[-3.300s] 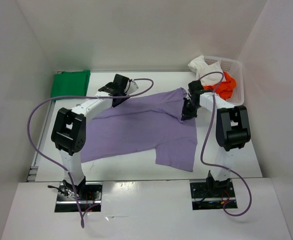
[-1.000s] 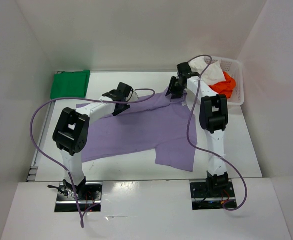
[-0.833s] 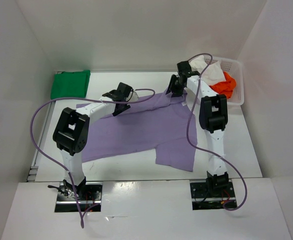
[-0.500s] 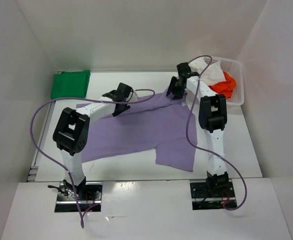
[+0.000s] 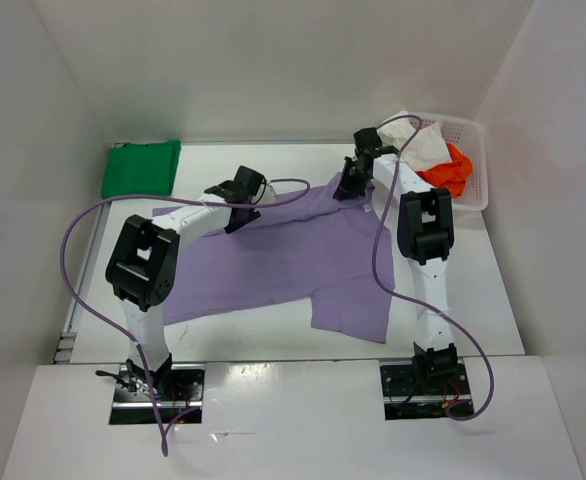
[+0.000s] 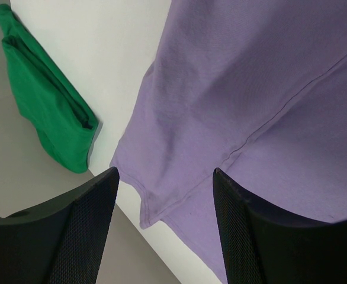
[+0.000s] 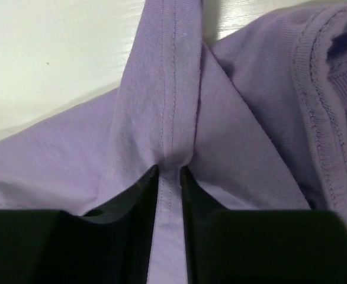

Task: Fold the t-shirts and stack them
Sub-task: Fold the flattened tshirt in 1/3 of the way

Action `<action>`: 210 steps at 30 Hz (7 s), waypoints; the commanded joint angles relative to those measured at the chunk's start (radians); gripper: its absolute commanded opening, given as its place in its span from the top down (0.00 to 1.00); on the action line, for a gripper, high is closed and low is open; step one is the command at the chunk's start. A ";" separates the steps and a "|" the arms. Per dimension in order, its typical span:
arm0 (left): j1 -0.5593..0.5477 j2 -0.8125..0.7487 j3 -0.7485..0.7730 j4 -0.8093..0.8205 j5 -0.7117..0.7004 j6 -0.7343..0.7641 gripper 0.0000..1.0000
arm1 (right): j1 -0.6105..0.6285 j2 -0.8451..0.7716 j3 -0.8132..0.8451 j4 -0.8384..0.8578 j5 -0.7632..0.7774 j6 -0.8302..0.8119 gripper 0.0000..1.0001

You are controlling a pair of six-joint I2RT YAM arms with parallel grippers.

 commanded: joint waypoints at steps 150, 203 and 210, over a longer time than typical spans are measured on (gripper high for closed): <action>-0.348 0.182 0.265 0.112 0.475 -0.255 0.13 | -0.034 -0.607 -0.677 0.056 0.258 -0.063 1.00; -0.338 0.308 0.370 0.043 0.506 -0.255 0.99 | -0.043 -0.500 -0.717 0.095 0.120 -0.082 1.00; -0.306 0.259 0.388 0.041 0.476 -0.244 1.00 | -0.043 -0.541 -0.717 0.061 0.165 -0.114 0.51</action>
